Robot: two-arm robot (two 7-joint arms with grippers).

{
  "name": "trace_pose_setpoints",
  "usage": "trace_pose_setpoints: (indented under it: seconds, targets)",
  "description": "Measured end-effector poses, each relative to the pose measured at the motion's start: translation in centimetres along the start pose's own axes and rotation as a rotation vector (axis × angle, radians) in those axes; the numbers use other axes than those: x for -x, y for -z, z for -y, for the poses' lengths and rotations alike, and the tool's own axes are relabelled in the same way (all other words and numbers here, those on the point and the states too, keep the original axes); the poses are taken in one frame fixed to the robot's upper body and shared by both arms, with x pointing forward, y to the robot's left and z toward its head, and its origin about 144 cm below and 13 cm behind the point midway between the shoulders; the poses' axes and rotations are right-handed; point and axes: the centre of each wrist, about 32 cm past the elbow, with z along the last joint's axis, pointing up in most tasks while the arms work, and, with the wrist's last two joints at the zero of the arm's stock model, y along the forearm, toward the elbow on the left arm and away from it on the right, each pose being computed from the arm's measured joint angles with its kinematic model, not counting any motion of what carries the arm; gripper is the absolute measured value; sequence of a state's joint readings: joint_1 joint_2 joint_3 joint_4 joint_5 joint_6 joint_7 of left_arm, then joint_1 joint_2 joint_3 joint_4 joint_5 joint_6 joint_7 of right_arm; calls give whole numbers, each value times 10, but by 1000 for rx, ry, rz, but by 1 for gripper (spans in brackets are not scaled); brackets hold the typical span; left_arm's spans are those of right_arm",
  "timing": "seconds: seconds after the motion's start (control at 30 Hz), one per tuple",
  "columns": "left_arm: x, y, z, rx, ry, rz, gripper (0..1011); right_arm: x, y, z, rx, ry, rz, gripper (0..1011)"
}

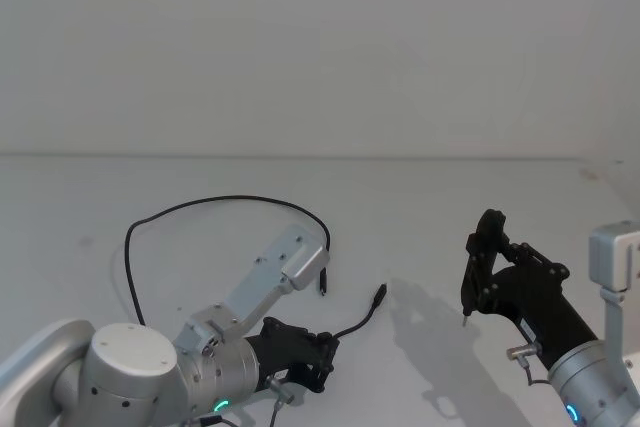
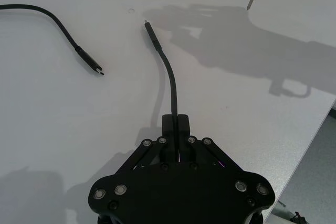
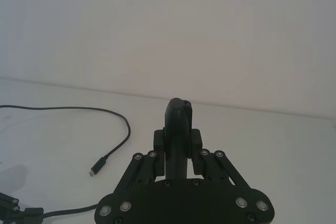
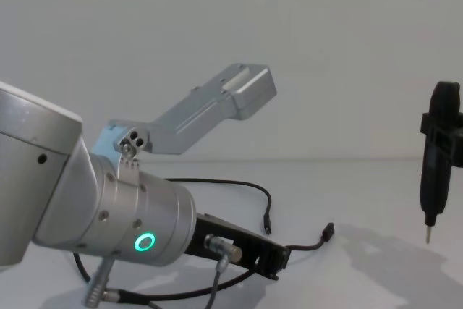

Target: Pick up the data cable with the one hand.

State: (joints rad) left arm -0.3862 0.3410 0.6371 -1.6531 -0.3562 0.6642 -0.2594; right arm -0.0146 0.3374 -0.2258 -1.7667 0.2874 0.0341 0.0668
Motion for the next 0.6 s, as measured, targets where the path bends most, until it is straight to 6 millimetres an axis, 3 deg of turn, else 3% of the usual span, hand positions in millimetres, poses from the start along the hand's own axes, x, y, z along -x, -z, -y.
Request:
trace_pose_setpoints:
  seconds: [0.37,0.6]
  targets:
    - [0,0,0,3,0,3,41,-2,-3,0,-13,6,2,279]
    - [-1,2,-3,35,14,44,41,-9,-17,-2,-78,11,20,279]
